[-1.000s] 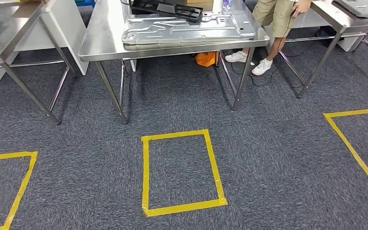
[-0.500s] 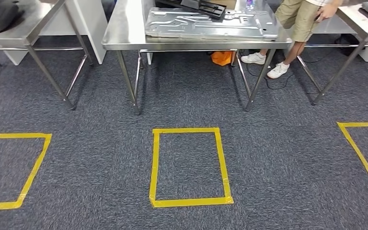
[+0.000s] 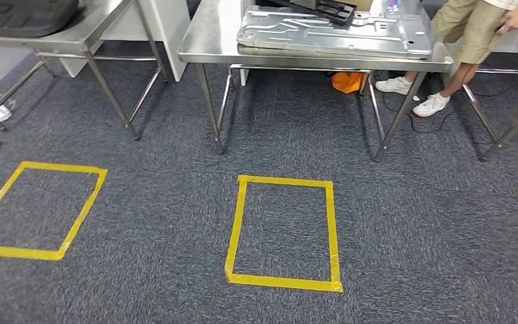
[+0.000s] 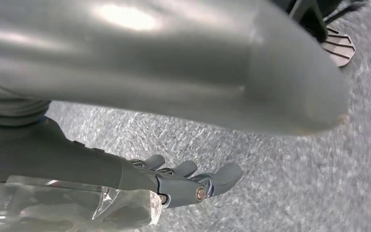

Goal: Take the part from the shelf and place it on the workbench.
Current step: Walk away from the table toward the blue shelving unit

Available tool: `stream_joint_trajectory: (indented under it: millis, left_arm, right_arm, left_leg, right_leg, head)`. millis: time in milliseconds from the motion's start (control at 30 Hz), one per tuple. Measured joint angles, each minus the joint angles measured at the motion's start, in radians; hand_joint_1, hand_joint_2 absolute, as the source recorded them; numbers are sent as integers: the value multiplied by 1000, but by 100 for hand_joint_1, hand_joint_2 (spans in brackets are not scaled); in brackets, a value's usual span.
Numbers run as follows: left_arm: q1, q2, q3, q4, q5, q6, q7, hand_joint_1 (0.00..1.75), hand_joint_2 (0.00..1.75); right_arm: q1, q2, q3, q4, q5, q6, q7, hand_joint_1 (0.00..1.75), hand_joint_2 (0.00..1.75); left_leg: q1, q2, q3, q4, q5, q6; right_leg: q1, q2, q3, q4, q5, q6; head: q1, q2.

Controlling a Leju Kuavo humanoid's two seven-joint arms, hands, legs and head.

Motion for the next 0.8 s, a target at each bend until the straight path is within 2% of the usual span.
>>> stream_joint_trajectory:
  millis: [33,67,100,133,167,233,267,300,333,367,433,500,533,567,600,633,667,733,767,800]
  left_arm:
    - [-1,-1,0,0,0,0,0,0,175]
    - [0,-2,0,0,0,0,0,0,175]
    - [2,-2,0,0,0,0,0,0,175]
    - [3,-2,0,0,0,0,0,0,175]
    - [4,-2,0,0,0,0,0,0,175]
    - [1,-2,-1,0,0,0,2,0,175]
    - [-1,-3,-1,0,0,0,2,0,175]
    - [-2,-3,-1,0,0,0,3,0,175]
    - [-2,-3,-1,0,0,0,3,0,175]
    - [0,-3,-1,0,1,-1,4,0,175]
    - [0,-3,-1,0,1,-1,5,0,175]
    - [-3,-4,-1,0,2,-2,6,0,87]
    - [-4,-6,-1,0,2,-2,6,0,87]
    - [-3,-7,-1,0,2,-3,7,0,87]
    - [-2,-7,-1,0,3,-3,7,0,131]
    - [-1,-8,-1,0,3,-3,7,0,175]
    - [-1,-8,-1,0,3,-3,7,0,175]
    - [-3,-9,-1,0,3,-3,7,0,175]
    - [-4,-10,-1,0,3,-4,7,0,175]
    - [-4,-10,0,0,3,-4,7,0,175]
  right_arm:
    - [2,0,0,0,0,0,1,0,0]
    - [2,0,0,0,0,0,2,0,0]
    - [2,0,0,0,-1,0,3,0,0]
    - [2,0,0,0,-1,0,3,0,0]
    - [0,1,0,0,-1,0,4,0,0]
    - [-1,2,0,0,-1,0,5,0,0]
    - [-1,2,0,0,-1,0,6,0,0]
    - [-2,2,0,0,-1,0,7,0,0]
    - [-3,2,0,0,-1,0,8,0,0]
    - [-5,2,0,0,-1,0,9,0,0]
    - [-6,2,0,0,-1,0,11,0,0]
    - [-3,2,0,0,-2,0,13,0,0]
    - [0,2,0,0,-2,0,13,0,0]
    - [2,2,0,0,-2,0,14,0,0]
    - [3,2,0,0,-2,0,14,0,0]
    - [3,2,0,0,-2,0,14,0,0]
    - [3,2,0,0,-2,0,14,0,0]
    - [2,1,0,0,-2,0,14,0,0]
    - [2,1,0,0,-3,0,15,0,0]
    - [2,1,0,0,-3,0,15,0,0]
  left_leg:
    - [2,7,-29,71,-28,-4]
    - [4,11,-44,111,-39,-8]
    - [5,14,-38,109,-30,-9]
    - [6,20,-9,61,-3,-10]
    - [6,36,34,-17,31,-9]
    - [2,85,109,-164,80,-1]
    - [-1,100,123,-199,89,5]
    - [-4,103,125,-210,89,11]
    - [-5,90,121,-209,91,19]
    - [-5,80,118,-209,94,25]
    - [-2,59,116,-212,101,39]
    - [-1,36,112,-211,105,47]
    - [-2,23,111,-211,107,49]
    - [-3,9,110,-211,107,50]
    - [-4,-5,111,-210,108,50]
    - [-4,-20,112,-210,108,50]
    - [-4,-34,114,-209,108,49]
    - [-5,-60,112,-206,109,45]
    - [-5,-71,107,-203,110,40]
    - [-4,-82,101,-202,112,34]
  right_leg:
    - [1,-15,-1,0,0,0]
    - [2,-28,-2,0,0,0]
    - [1,-40,-1,1,0,0]
    - [1,-52,0,1,0,0]
    - [1,-62,2,1,-1,2]
    - [8,-80,5,3,-5,8]
    - [11,-88,5,4,-6,12]
    - [14,-96,5,5,-8,16]
    - [14,-105,6,6,-8,20]
    - [12,-102,5,9,-13,26]
    - [6,-62,-15,59,-51,37]
    - [4,-14,-74,193,-124,42]
    - [4,-6,-109,267,-153,42]
    - [4,-4,-133,317,-165,42]
    - [3,-3,-140,327,-155,41]
    - [3,-1,-127,295,-126,39]
    - [2,8,-97,226,-85,37]
    - [-2,59,-34,84,-23,32]
    - [-2,81,-18,42,-9,30]
    - [-2,93,-13,27,-8,28]
  head:
    - [0,0]
    - [0,0]
    - [-1,0]
    - [-1,0]
    - [-1,0]
    - [-1,0]
    - [1,0]
    - [2,0]
    - [3,0]
    - [4,0]
    - [6,0]
    - [9,0]
    - [10,0]
    - [10,0]
    - [10,0]
    - [10,0]
    - [10,0]
    - [10,0]
    - [10,0]
    - [10,0]
